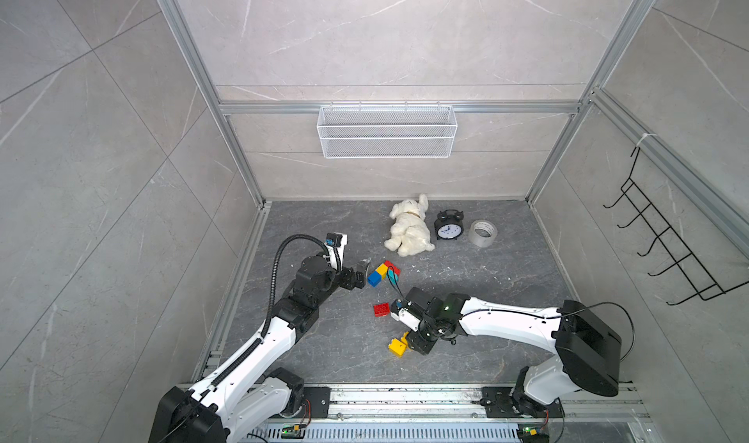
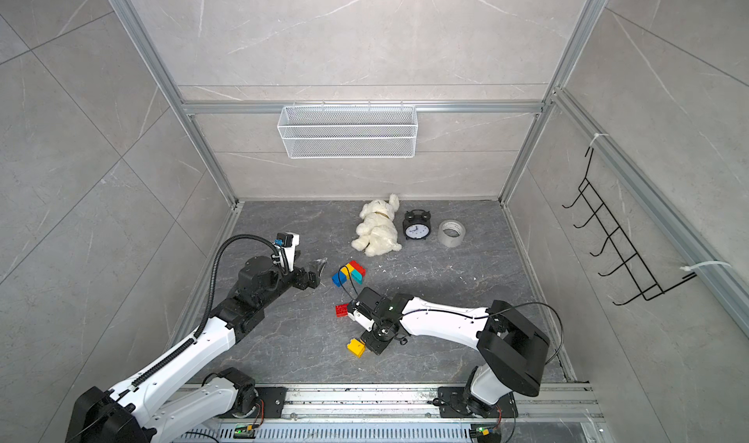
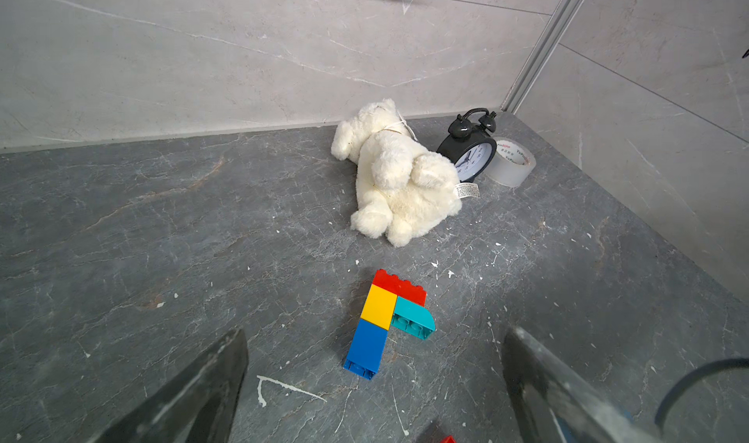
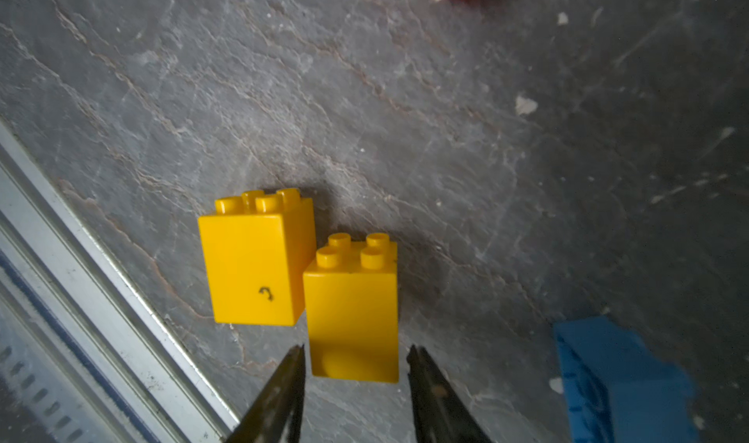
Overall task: Assemble the letter r with lego
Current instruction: Pick up the lego brick from the center of the board.
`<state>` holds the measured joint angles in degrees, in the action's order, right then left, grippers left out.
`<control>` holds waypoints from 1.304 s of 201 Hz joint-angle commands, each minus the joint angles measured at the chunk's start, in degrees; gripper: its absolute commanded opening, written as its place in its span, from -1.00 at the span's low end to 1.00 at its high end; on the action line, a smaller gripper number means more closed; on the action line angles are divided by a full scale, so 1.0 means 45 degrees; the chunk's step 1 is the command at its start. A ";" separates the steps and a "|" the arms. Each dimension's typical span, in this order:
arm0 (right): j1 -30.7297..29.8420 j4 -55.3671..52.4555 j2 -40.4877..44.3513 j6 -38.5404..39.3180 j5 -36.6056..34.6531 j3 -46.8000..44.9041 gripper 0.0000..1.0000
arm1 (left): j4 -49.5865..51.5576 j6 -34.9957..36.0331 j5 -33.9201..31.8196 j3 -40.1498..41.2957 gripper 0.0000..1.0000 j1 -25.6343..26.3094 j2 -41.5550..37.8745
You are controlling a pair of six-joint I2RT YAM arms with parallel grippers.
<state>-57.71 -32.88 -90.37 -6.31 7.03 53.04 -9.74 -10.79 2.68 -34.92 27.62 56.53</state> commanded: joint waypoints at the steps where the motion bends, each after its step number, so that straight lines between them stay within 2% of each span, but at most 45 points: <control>1: -0.0145 -0.0234 -0.0487 -0.0069 -0.0171 0.0375 -0.10 | -0.0889 -0.0295 -0.0073 0.0130 0.99 -0.0055 -0.0448; 37: -0.0202 -0.0260 -0.1011 -0.0035 -0.0462 0.0823 -0.10 | -0.0432 -0.0475 -0.0348 0.0139 0.99 -0.0194 -0.0629; 67: -0.0241 -0.0171 -0.1069 -0.0011 -0.0860 0.0986 -0.41 | 0.0473 -0.1429 -0.0270 -0.0141 0.99 -0.0777 -0.0455; 107: -0.0240 -0.0034 0.0518 0.0289 -0.2081 0.0855 -0.54 | 0.0674 -0.3488 0.2145 -0.0033 0.90 -0.2834 0.0005; 132: -0.0241 0.0264 0.2253 0.1162 -0.3113 0.0703 -0.55 | 0.1510 -0.3444 0.5248 -0.0928 0.86 -0.3513 0.0862; 149: -0.0222 0.0827 0.3261 0.1987 -0.3552 0.0517 -0.55 | 0.1841 -0.3220 0.7421 -0.1367 0.77 -0.3489 0.1516; 176: -0.0192 0.1808 0.4359 0.3099 -0.3924 0.0188 -0.55 | 0.1997 -0.3824 0.9014 -0.1546 0.62 -0.3364 0.2014; 194: -0.0117 0.1930 0.4554 0.3824 -0.3917 0.0308 -0.55 | 0.2808 -0.3421 0.9407 -0.1958 0.56 -0.2622 0.1999; 223: 0.0250 0.2039 0.4427 0.4442 -0.3482 0.0480 -0.55 | 0.5505 -0.1513 0.8756 -0.3330 0.56 -0.0739 0.2096; 262: 0.0731 0.2342 0.4396 0.4361 -0.2508 0.0693 -0.56 | 0.4875 -0.1476 1.0095 -0.2986 0.55 0.0020 0.1978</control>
<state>-55.09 -24.32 -70.17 11.88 -7.14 55.37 10.74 -19.66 42.68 -48.73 27.03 66.00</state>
